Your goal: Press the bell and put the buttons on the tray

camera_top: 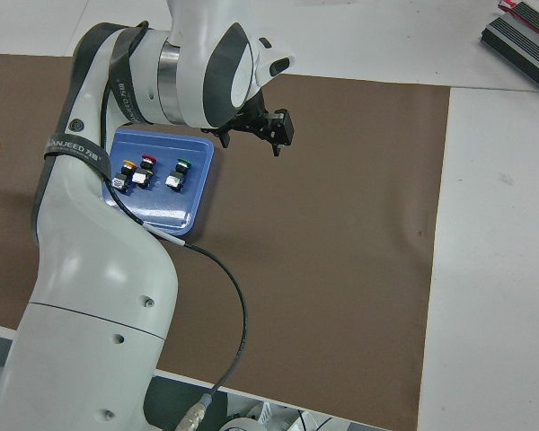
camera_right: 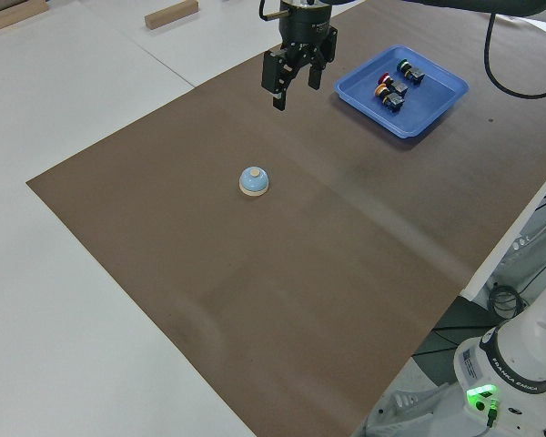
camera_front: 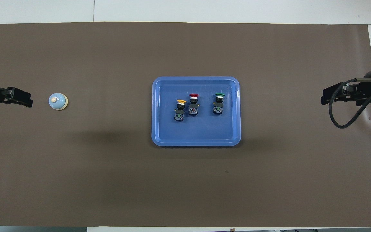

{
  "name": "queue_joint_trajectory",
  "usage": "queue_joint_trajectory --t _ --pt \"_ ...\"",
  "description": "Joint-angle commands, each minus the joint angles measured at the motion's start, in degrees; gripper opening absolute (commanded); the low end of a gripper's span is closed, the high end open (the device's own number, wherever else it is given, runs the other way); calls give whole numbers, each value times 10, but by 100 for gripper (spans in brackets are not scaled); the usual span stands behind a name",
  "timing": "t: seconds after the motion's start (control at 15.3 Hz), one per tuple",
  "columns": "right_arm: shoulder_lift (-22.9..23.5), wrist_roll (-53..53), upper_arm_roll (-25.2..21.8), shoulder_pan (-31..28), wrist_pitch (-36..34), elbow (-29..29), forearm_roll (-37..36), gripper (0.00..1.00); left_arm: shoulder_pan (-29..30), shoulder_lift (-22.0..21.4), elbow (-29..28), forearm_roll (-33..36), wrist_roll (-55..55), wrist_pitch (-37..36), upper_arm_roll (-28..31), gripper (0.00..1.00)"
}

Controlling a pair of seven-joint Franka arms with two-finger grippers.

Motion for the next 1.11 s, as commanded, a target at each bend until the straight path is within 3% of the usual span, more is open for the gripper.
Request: queue_joint_trajectory --t 0.0,0.33,1.05 --pt "-16 -12 4 -6 12 -18 -4 100 -6 -8 24 -3 -26 -45 -4 100" --pt "-16 -12 4 -6 12 -18 -4 100 -5 -34 32 -6 -45 -66 -16 100" --pt "-16 -12 4 -6 12 -18 -3 100 -17 -19 55 -23 -52 -55 -11 100"
